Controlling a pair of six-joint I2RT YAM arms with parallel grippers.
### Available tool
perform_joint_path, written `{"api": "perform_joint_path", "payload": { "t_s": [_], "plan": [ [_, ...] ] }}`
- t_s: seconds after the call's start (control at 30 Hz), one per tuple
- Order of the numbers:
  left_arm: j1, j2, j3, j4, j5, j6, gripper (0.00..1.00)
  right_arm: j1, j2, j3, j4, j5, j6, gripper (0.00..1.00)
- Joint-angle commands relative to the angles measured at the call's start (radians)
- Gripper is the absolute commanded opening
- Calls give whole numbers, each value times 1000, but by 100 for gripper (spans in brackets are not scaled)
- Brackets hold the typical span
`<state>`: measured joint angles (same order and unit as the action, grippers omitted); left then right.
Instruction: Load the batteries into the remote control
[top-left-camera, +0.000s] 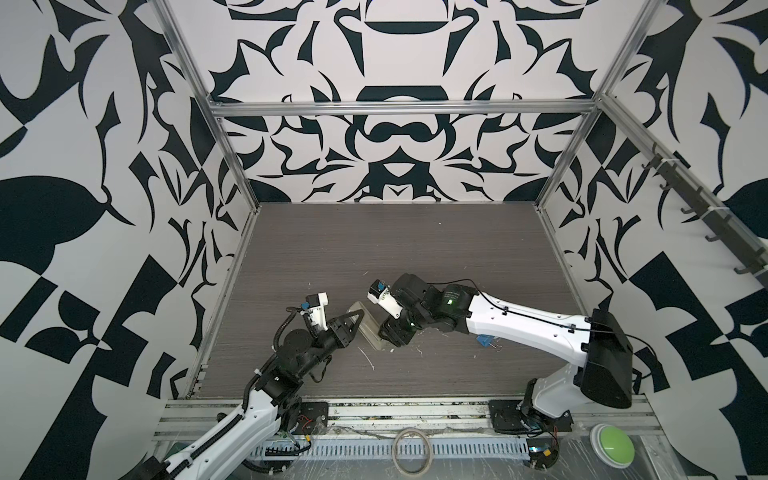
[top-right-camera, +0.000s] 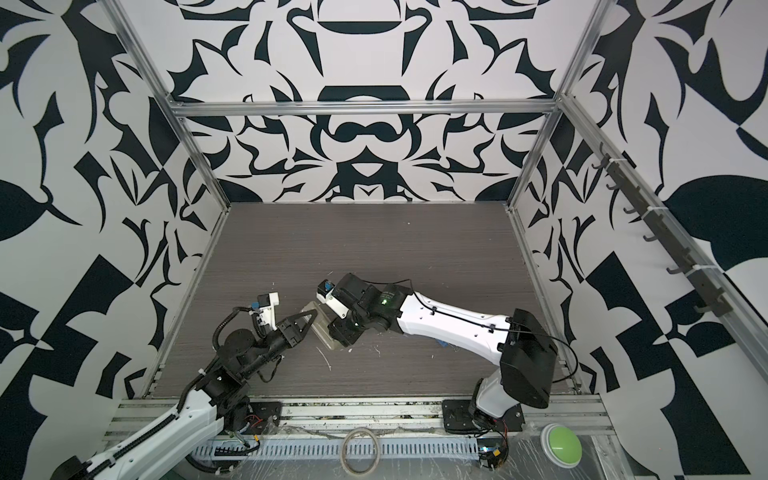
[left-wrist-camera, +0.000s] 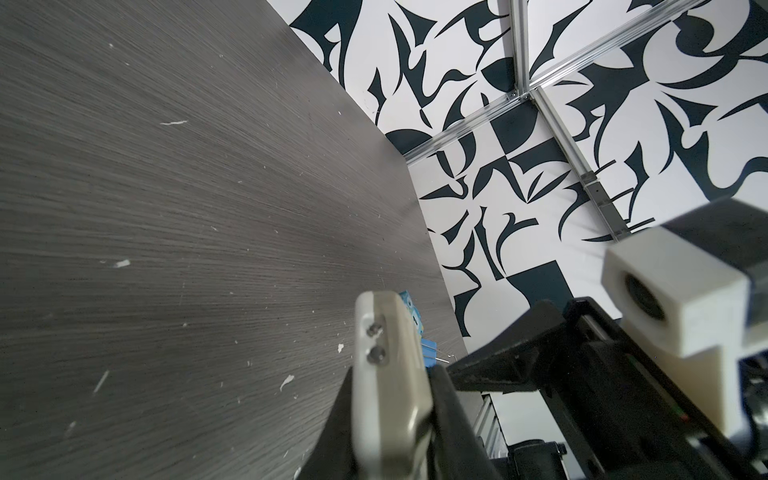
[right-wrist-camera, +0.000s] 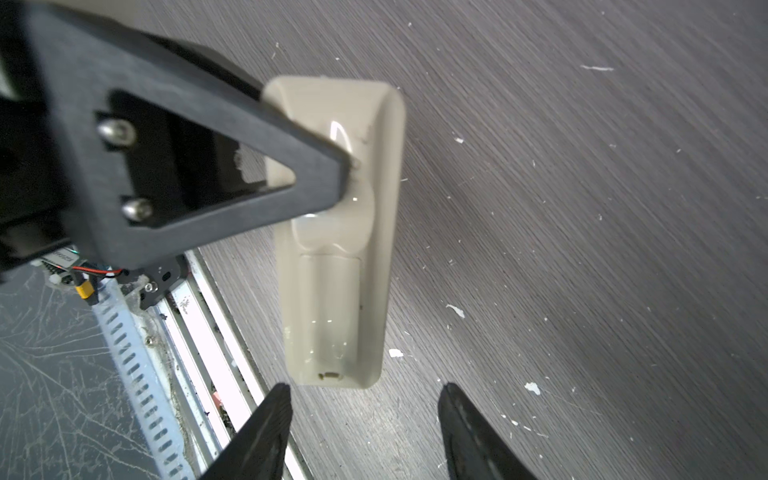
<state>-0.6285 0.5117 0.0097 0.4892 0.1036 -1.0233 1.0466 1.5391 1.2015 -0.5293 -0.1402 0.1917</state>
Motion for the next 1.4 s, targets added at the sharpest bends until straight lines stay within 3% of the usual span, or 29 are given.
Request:
{"api": "perform_joint_path", "payload": {
  "t_s": [0.0, 1.37],
  "plan": [
    [-2, -17, -14, 29, 11, -8, 0, -9, -26, -2, 38, -21, 11, 60],
    [-2, -27, -13, 31, 13, -15, 0, -49, 75, -46, 106, -70, 16, 56]
  ]
}}
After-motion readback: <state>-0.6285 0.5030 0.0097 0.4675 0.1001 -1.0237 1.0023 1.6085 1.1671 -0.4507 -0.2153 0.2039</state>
